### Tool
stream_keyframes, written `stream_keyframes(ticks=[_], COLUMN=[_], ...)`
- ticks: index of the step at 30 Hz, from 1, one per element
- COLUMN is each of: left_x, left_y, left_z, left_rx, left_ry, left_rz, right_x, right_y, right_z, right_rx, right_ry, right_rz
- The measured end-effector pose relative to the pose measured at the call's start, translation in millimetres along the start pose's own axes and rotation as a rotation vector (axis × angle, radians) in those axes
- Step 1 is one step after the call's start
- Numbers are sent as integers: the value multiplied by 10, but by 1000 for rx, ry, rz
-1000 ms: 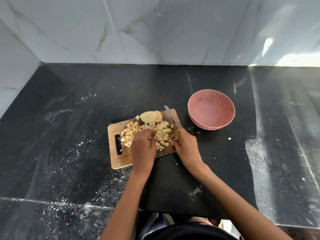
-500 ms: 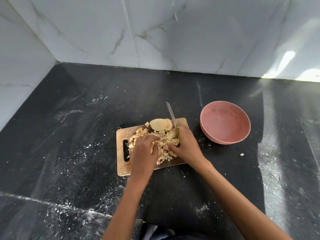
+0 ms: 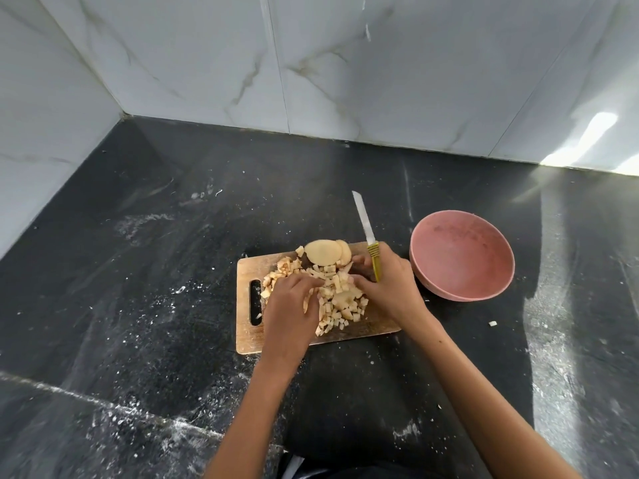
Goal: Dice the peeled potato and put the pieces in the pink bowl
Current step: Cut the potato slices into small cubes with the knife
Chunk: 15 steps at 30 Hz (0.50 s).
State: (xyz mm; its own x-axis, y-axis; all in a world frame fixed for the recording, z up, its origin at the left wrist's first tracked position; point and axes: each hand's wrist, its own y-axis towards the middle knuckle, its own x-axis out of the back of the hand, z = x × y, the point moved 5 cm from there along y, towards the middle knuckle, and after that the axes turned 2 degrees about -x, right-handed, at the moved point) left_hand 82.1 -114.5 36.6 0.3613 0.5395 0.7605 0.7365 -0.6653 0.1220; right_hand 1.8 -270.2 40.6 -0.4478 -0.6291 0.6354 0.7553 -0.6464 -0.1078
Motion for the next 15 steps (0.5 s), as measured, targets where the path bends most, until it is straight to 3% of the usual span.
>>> stream_keyframes(ticks=[8, 15], left_x=[-27, -31], left_y=[27, 15], left_z=[-6, -86], left_rx=[-14, -67], left_ry=[19, 37], left_rz=[7, 8], right_x=[-303, -213], right_y=[9, -17], right_z=[43, 10], right_rx=[6, 7], right_ry=[-138, -261], right_rz=[-67, 58])
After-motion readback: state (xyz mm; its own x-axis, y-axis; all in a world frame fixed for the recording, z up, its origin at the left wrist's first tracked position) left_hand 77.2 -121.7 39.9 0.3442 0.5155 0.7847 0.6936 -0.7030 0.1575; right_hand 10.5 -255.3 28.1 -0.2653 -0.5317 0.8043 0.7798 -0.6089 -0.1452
